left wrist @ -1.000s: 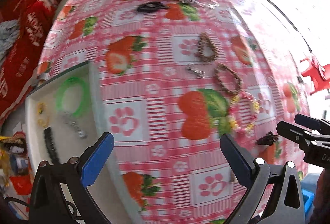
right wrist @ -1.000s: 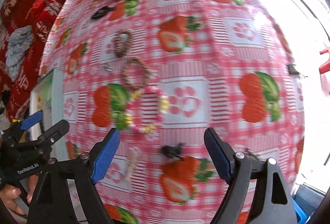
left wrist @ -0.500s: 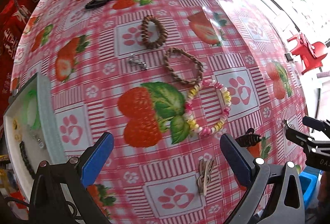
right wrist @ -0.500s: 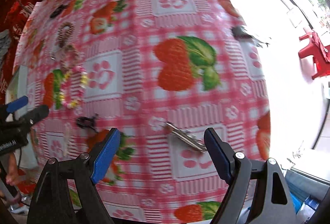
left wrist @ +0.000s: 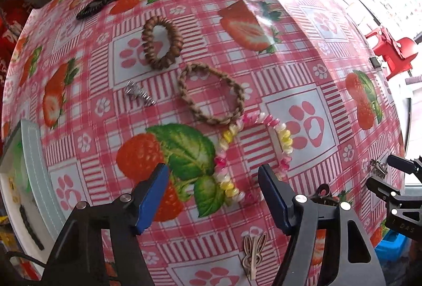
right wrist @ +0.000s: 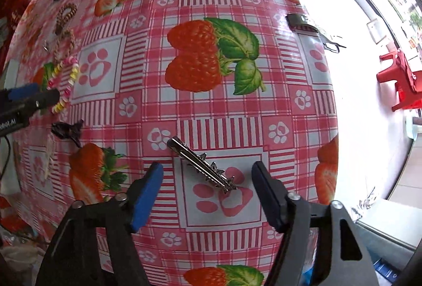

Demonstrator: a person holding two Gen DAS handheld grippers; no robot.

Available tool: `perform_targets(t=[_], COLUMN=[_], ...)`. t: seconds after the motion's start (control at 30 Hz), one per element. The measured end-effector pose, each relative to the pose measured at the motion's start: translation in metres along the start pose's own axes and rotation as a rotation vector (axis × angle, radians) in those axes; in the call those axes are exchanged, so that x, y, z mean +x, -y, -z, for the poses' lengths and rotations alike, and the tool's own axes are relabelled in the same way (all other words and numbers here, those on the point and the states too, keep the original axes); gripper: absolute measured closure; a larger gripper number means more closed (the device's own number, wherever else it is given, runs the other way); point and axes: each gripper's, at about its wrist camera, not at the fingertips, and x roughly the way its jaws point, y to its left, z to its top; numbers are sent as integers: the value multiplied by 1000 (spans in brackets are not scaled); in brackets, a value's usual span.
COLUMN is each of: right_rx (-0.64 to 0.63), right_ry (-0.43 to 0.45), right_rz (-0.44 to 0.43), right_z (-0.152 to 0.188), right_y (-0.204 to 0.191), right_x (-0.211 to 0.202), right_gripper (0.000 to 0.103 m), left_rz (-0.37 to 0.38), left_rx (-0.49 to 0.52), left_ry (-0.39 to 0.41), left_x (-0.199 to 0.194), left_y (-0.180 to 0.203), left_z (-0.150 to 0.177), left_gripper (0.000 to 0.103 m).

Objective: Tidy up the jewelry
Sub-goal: 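Grasp the silver metal hair clip with the right tool while the left tool grasps the pastel bead bracelet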

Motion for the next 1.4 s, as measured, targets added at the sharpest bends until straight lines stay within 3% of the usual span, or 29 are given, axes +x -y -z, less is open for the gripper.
perform_targets(t=[0.2,0.37,0.47,0.5,0.6,0.77,1.1,1.4], right_rx=[-64,-92,-89,-87,-79,-59,59,59], right_ry=[28,32,28,26,25,28,32,47], right_rz=[12,3,2,3,3,7,-68,-103], right_z=[-1,1,1,1,-1,-4,-14,-29], right_y=[-2,-11,-15,-15,-24,-28,-17,-21], right_x=[-1,-6,-7,-7,-7,-10,-25,-35], right_gripper=[43,60,68,68,72,92,92,92], left_rz=[-2,-7,-2,0,31,86,141,155], left_rx=[28,68,62,59,32,-32,-82,-108], left_ry=[3,16,21,20,18,23,57,89], left_x=[3,0,1,1,-5,-11,-31,-57], left_y=[12,27,27,25,14,9,-18,-41], left_z=[-11,-14,-14,-13,-7,-8,8,28], left_gripper=[29,52,74,88,88,88,88,88])
